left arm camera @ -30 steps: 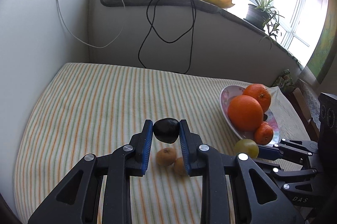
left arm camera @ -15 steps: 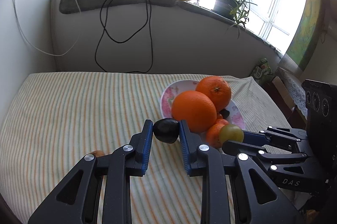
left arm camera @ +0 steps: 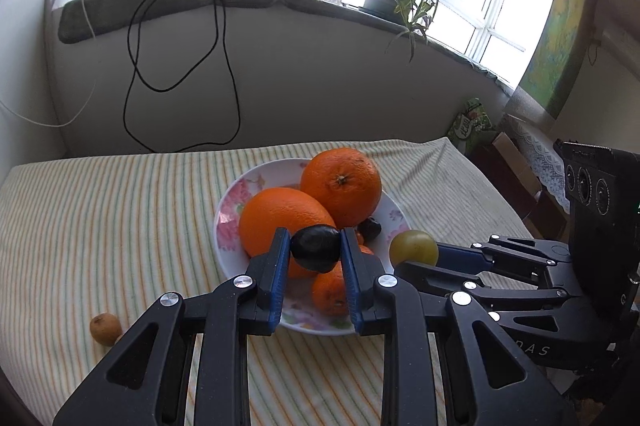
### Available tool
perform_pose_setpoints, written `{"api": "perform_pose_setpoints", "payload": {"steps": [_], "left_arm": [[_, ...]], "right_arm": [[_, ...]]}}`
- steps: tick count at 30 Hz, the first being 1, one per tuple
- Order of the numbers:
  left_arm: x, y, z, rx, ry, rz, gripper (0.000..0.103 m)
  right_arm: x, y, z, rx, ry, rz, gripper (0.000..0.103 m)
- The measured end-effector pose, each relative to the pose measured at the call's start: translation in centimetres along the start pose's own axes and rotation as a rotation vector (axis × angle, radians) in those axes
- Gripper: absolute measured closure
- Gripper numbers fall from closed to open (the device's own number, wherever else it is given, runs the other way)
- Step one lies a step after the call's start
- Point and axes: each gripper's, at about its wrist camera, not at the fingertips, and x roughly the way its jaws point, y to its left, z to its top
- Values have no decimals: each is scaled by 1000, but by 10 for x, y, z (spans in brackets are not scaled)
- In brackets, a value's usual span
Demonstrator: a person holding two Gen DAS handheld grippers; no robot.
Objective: Organize fruits
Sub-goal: 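Carry the black plum with the left tool while the right tool carries the green fruit over the plate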
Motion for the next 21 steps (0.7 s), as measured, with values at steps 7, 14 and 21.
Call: {"api": "perform_pose_setpoints", "payload": {"steps": [7,14,21], "left_arm": [[14,-17,7,24,12,-16,79],[23,-27,13,42,20,-24,79],[33,-34,17,56,35,-21,79]], "right_arm": [[1,-13,1,11,2,-22,73],[5,-22,-1,32,7,-29,73],[7,-25,-1,31,13,-23,73]]}}
